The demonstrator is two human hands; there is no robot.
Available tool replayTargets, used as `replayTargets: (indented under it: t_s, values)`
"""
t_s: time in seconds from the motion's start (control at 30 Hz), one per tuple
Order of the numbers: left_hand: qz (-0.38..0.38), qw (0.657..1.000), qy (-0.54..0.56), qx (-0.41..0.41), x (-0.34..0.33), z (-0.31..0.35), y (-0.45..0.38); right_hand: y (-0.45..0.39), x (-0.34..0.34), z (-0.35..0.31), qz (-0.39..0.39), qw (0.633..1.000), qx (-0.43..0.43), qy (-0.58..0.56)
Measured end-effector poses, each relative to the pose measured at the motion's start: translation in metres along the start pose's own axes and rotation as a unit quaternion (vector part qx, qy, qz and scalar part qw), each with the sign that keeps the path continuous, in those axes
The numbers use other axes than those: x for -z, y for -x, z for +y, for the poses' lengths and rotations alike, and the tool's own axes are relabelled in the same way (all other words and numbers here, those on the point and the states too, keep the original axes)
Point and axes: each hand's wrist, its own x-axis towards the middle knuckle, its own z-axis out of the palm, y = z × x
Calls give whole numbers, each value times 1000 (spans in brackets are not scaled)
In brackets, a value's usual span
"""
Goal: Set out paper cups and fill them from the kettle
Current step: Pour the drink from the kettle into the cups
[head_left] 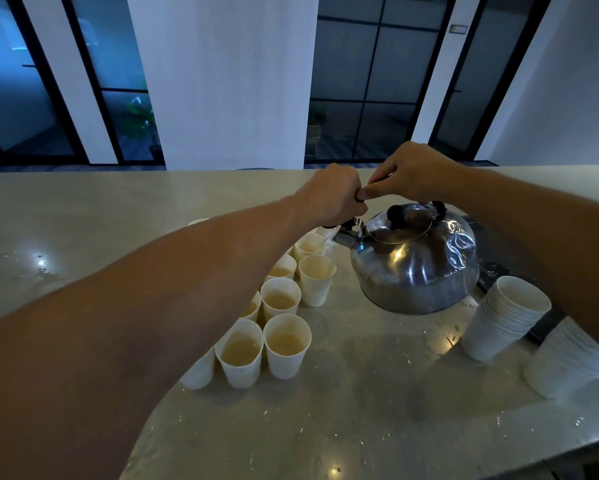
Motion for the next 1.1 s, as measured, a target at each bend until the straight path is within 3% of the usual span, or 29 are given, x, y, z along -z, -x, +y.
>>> replayTargets:
  t_s: [0.53,0.93,1.1]
  values:
    - [2,1000,-11,-15,-6,3,-1,2,0,7,-7,1000,-8,6]
    - [-7,1000,-3,-13,-9,7,-6,2,-6,31,-2,995,-45,-91]
    - [-14,1000,-1,-22,-19,9,-16,-2,-12,47,0,996,-41,-78]
